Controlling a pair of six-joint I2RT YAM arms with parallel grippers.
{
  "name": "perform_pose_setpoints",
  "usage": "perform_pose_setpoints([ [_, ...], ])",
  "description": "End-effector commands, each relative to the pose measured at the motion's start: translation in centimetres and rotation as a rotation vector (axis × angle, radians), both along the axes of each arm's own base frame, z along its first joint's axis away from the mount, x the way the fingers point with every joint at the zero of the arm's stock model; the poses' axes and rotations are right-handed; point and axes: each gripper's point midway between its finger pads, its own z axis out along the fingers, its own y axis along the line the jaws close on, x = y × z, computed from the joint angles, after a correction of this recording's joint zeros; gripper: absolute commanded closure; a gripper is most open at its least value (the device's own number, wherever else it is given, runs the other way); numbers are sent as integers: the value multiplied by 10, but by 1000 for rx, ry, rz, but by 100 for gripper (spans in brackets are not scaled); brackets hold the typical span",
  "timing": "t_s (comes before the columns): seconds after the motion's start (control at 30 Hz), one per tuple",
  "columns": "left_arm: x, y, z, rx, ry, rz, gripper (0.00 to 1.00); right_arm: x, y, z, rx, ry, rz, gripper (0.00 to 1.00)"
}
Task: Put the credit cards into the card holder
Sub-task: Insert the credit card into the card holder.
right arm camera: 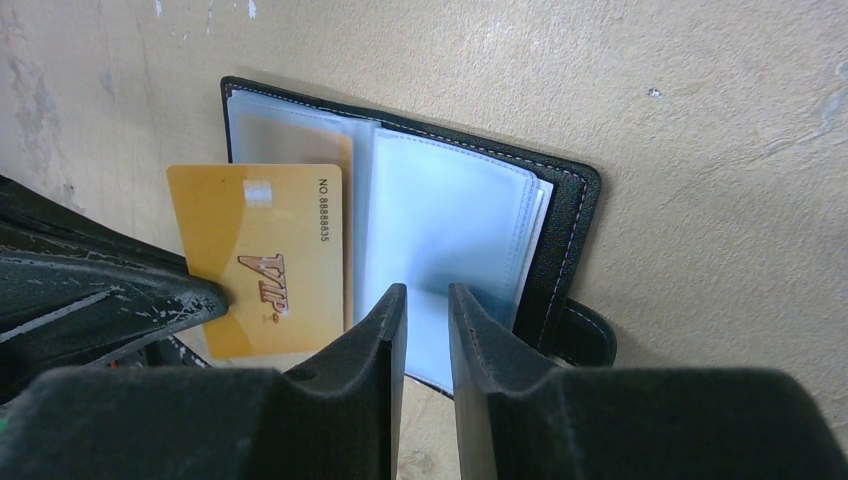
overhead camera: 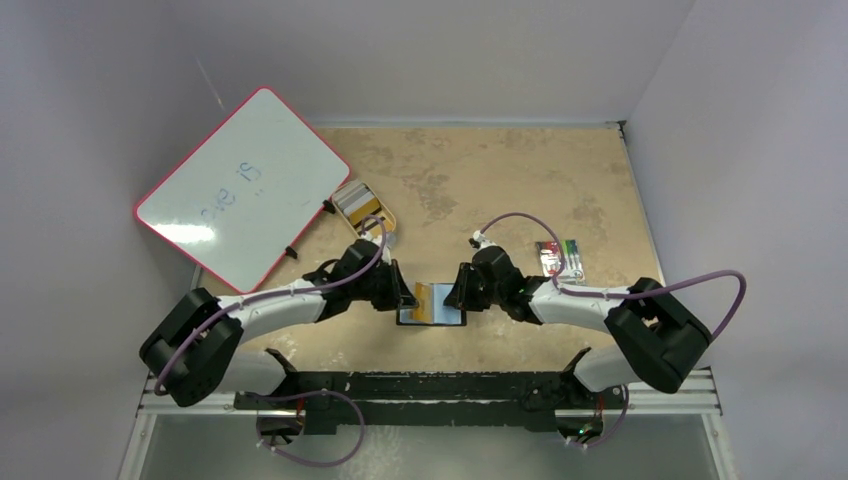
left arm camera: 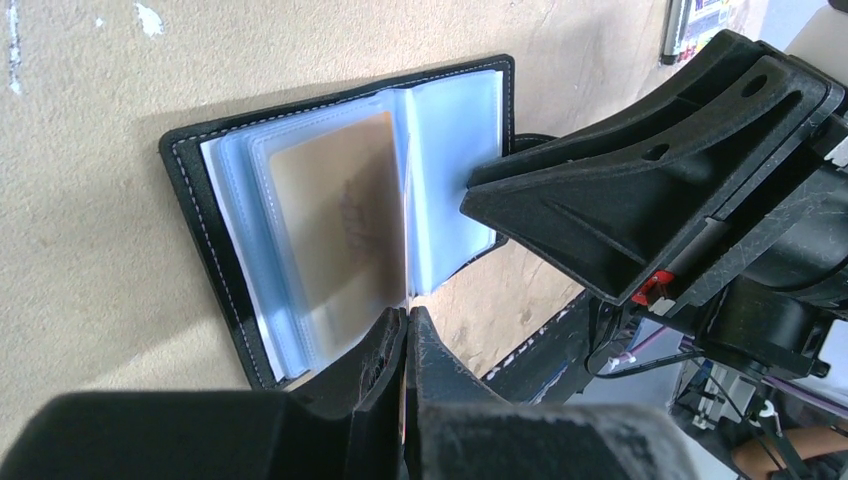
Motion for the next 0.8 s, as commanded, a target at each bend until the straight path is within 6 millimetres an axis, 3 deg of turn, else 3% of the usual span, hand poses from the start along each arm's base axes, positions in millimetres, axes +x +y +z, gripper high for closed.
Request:
perform_pose_setpoints([
  [0.0, 13, -16, 18, -82, -70, -20, 100, -3, -13, -12, -68, 12, -18, 75],
  [0.27, 12, -17, -1, -70, -29, -23, 100, -3, -14, -13, -68, 11, -21, 75],
  [0.47, 9, -1, -24, 44, 8, -2, 100, -3, -14, -13, -67, 8, -23, 75],
  [0.77, 11, 15, -28, 142, 19, 45, 100, -3, -14, -14, -70, 12, -22, 75],
])
